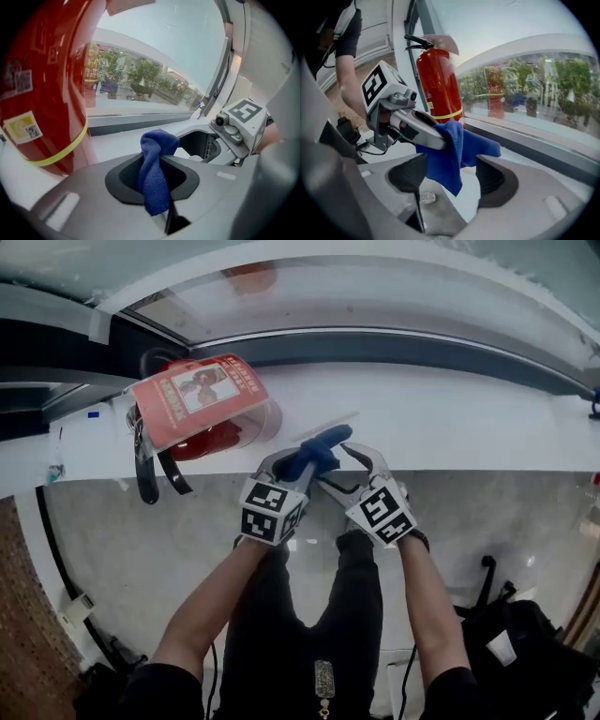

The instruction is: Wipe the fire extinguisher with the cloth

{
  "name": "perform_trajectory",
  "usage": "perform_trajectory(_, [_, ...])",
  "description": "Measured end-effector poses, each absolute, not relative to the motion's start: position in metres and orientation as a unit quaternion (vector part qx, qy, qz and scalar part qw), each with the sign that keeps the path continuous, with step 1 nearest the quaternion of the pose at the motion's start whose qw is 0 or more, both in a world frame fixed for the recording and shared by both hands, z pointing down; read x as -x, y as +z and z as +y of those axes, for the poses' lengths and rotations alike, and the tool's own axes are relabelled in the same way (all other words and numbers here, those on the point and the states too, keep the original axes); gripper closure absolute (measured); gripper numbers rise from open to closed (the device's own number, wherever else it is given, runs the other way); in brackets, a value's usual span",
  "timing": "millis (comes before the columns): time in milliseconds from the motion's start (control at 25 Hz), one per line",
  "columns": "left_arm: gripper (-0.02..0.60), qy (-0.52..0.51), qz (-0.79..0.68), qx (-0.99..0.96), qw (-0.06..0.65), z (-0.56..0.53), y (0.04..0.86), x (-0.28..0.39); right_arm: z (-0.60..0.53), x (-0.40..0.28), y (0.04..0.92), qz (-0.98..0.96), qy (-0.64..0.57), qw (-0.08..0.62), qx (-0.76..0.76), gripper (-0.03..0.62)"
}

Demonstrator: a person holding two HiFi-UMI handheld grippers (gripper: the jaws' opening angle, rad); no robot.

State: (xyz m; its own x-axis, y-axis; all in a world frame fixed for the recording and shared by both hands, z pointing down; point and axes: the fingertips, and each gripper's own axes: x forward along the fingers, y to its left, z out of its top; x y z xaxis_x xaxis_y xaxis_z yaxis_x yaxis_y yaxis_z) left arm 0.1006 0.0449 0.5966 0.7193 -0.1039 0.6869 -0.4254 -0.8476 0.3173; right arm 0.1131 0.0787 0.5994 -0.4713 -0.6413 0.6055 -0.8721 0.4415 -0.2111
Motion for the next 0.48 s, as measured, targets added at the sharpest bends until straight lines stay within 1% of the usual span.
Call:
perform_trajectory(160, [0.509,0.324,-0.185,-0.888,0.268,0.054,0.577,-0.116,0.076,-0.117,0.580,-0.862,0.189,0.232,-0.410,0.281])
perform_trajectory(240, [0.505,0.316,-0.188,-0.889,0.274,0.058,0.565,-0.127,0.073,-0.122,0.570,-0.876,0.163,0.231,-0.391,0.283])
perform_trajectory(280, [0.503,0.314,-0.192,-0.888,0.274,0.058,0.560,-0.130,0.071,-0.122,0.567,-0.883,0.155,0.229,-0.380,0.295])
perform_trajectory(320, [0.503,0.312,-0.200,-0.887,0.275,0.056,0.555,-0.131,0.069,-0.119,0.563,-0.889,0.148,0.227,-0.369,0.328])
perform_trajectory(440, [0.474,0.296,-0.225,-0.882,0.289,0.044,0.544,-0.121,0.061,-0.108,0.556,-0.899,0.127,0.229,-0.350,0.486])
perform_trajectory(480, [0.469,0.289,-0.231,-0.882,0.293,0.038,0.540,-0.116,0.056,-0.104,0.554,-0.900,0.120,0.233,-0.347,0.516])
